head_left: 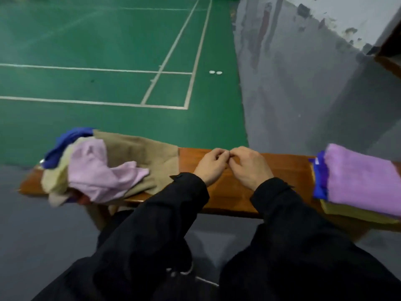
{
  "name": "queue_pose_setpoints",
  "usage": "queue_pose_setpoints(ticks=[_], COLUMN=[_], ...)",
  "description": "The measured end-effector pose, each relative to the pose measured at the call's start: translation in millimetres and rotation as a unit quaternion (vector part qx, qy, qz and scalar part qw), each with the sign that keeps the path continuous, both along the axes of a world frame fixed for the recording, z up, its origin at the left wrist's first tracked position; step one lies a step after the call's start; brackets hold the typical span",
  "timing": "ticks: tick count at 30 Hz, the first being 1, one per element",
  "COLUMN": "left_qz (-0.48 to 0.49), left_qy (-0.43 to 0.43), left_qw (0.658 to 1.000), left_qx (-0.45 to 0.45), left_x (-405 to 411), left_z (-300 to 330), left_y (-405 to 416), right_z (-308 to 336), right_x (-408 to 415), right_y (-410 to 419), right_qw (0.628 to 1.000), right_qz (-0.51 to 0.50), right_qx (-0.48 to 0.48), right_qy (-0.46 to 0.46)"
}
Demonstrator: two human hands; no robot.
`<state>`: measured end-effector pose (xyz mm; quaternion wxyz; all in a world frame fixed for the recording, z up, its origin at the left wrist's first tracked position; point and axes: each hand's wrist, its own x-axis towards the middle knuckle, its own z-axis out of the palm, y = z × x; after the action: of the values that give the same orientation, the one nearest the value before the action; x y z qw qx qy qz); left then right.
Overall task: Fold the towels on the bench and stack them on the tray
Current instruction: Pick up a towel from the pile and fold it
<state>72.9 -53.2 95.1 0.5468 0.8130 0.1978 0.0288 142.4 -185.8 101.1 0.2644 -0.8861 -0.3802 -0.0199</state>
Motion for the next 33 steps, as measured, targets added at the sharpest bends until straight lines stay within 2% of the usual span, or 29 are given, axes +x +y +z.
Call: queue_pose_setpoints(ticks=[2,4,6,10,13,15,18,22,25,26,29,30,31,33], left_qz=[0.025,0.077,0.117,0.154,0.179,0.149,0.012,-0.17,-0.189,-0.184,-0.116,-0.084,-0.045,0.028], left_qy=[0.045,0.079,0.103,0.206,0.222,0.249,0.266,0.287,0.34,0.334,0.244,0.182,0.103,-0.073], left_qw=[0.992,0.958,0.921,0.835,0.817,0.801,0.786,0.693,0.621,0.615,0.661,0.694,0.753,0.893], left_qx=[0.115,0.265,0.358,0.486,0.501,0.523,0.558,0.639,0.681,0.69,0.7,0.691,0.648,0.442], left_x=[-30,-63,-91,-109,-108,-113,-132,-142,-143,-145,-147,-148,-147,-143], left_z=[-13,-24,-25,-10,12,19,21,20,5,3,7,11,16,32], left_y=[45,92,137,209,236,250,267,248,234,235,242,241,236,214], right_z=[-10,-21,-28,-37,-36,-35,-36,-39,-37,-36,-33,-31,-29,-21], right_x=[-21,-41,-55,-66,-69,-67,-64,-64,-70,-72,-71,-71,-70,-69], right_y=[31,50,59,69,70,64,53,51,56,57,55,54,53,53], right_qw=[0.999,0.997,0.994,0.991,0.991,0.992,0.994,0.992,0.992,0.991,0.991,0.991,0.992,0.99], right_qz=[0.03,0.063,0.089,0.105,0.103,0.096,0.078,0.078,0.088,0.093,0.1,0.098,0.095,0.09], right_qx=[0.021,0.012,-0.009,-0.036,-0.036,-0.035,-0.033,-0.054,-0.047,-0.042,-0.034,-0.033,-0.027,0.025], right_qy=[0.021,0.038,0.056,0.071,0.075,0.07,0.074,0.078,0.082,0.082,0.079,0.08,0.082,0.104])
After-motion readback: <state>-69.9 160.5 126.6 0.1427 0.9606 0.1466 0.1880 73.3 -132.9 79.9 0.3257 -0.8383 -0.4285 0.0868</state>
